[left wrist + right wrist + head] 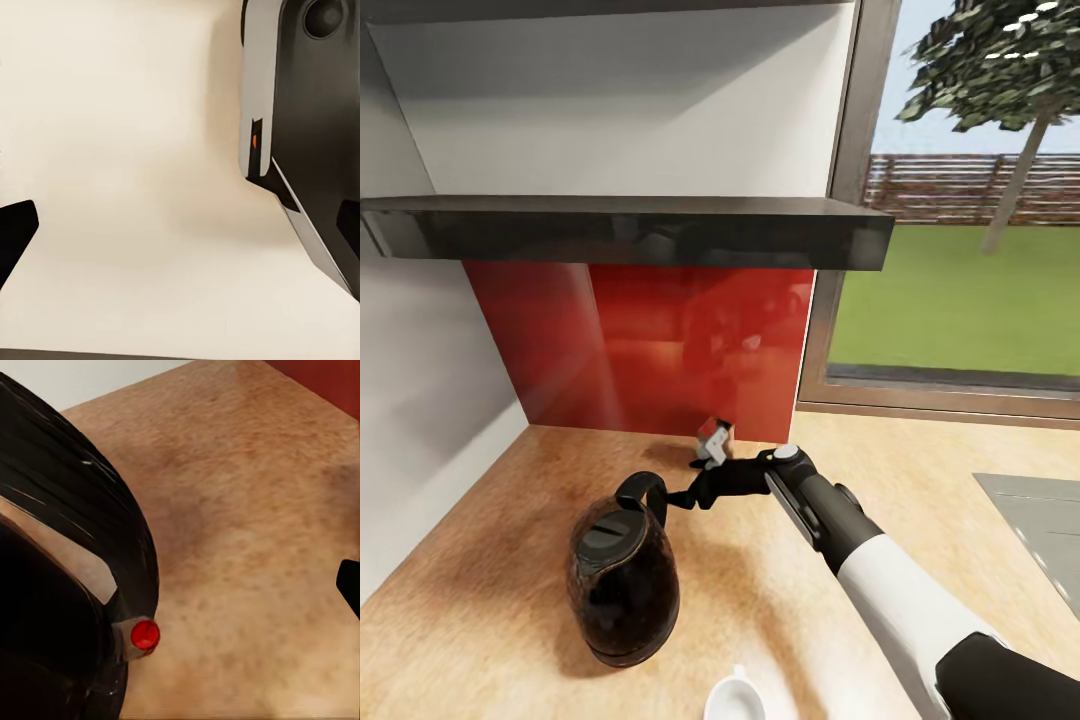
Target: Set up a coffee station on the kitchen countertop: keep the coffee maker on the countertop, move the bottle of coffee from the kitchen shelf to the counter next to the coffee maker, place a paper coffee filter on top of the coffee maker, put the saucer next to the coffee maker with the coffee cup on the saucer, and place the electric kettle next to the coffee maker.
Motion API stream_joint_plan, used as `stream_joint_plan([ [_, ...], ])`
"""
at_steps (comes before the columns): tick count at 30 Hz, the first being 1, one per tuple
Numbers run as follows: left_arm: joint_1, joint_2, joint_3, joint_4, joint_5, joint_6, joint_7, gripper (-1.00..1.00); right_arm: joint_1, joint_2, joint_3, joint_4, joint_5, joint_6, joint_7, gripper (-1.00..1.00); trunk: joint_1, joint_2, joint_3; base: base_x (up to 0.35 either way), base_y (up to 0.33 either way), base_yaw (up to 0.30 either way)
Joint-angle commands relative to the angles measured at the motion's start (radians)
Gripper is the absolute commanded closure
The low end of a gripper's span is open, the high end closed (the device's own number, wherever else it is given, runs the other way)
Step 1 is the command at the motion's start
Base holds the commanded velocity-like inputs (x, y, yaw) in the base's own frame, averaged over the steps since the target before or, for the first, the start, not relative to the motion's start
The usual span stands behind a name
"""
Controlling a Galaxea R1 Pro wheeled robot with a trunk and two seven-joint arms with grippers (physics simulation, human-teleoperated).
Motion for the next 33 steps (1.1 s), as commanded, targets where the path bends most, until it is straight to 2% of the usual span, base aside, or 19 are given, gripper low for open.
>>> stream_joint_plan([
  [1,-0.002,0.0,-0.008,0.004,0.01,-0.006,-0.005,-1.0,-0.001,0.0,0.0,0.002,-0.003,0.004,0.001,-1.0,0.001,-0.002,-0.002,0.0,0.0,0.0],
  [6,-0.002,0.0,-0.009,0.004,0.01,-0.006,-0.005,-1.0,-0.001,0.001,0.0,0.012,-0.004,-0.035,0.003,-1.0,0.001,-0.002,-0.002,0.0,0.0,0.0],
  [24,-0.002,-0.001,-0.01,0.005,0.01,-0.006,-0.005,-1.0,-0.001,0.002,0.0,0.013,-0.004,-0.038,0.003,-1.0,0.001,-0.002,-0.002,0.0,0.001,0.0],
  [33,-0.002,0.0,-0.01,0.005,0.01,-0.006,-0.005,-1.0,-0.001,0.002,0.0,0.014,-0.004,-0.038,0.003,-1.0,0.001,-0.002,-0.002,0.0,0.18,0.0],
])
